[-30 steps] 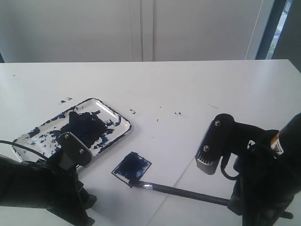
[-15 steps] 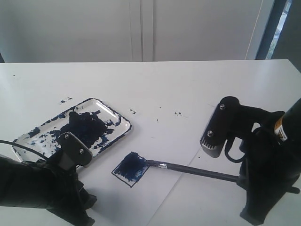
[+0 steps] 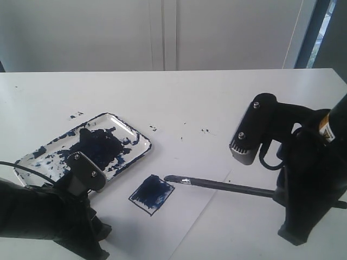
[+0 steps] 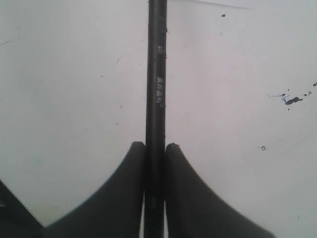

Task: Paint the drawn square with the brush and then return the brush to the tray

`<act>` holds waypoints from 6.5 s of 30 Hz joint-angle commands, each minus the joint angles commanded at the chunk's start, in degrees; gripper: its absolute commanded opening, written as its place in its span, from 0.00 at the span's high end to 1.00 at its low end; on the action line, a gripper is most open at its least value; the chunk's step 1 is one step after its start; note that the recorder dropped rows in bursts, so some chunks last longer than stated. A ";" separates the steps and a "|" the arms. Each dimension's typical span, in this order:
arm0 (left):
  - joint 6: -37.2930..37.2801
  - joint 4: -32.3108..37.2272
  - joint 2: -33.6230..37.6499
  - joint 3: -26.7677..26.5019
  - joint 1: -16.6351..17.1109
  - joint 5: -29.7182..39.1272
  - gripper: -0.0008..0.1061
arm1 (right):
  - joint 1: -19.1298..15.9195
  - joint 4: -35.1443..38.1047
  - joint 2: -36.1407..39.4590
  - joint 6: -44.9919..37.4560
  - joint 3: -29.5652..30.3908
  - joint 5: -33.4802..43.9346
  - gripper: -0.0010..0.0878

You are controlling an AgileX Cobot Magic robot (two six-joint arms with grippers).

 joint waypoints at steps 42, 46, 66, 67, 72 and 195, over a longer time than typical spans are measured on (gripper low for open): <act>0.00 0.00 0.00 0.00 0.00 0.13 0.49 | 6.00 2.31 3.26 -2.49 -2.00 0.03 0.99; 0.00 0.00 0.00 0.00 0.00 0.13 0.49 | 6.00 0.55 3.40 -2.41 -1.99 0.03 0.99; 0.00 0.00 0.00 0.00 0.00 0.13 0.49 | 6.00 -1.54 5.40 0.69 -1.99 -2.01 0.99; 0.00 0.00 0.00 0.00 0.00 0.13 0.49 | 6.00 -0.50 5.40 0.40 -1.99 -2.02 0.99; 0.00 0.00 0.00 0.00 0.00 0.13 0.49 | 6.00 0.82 5.40 -0.97 -2.48 0.14 0.99; -0.33 0.00 0.00 0.00 0.00 0.32 0.49 | 6.00 1.47 4.09 -1.95 -2.83 1.96 0.99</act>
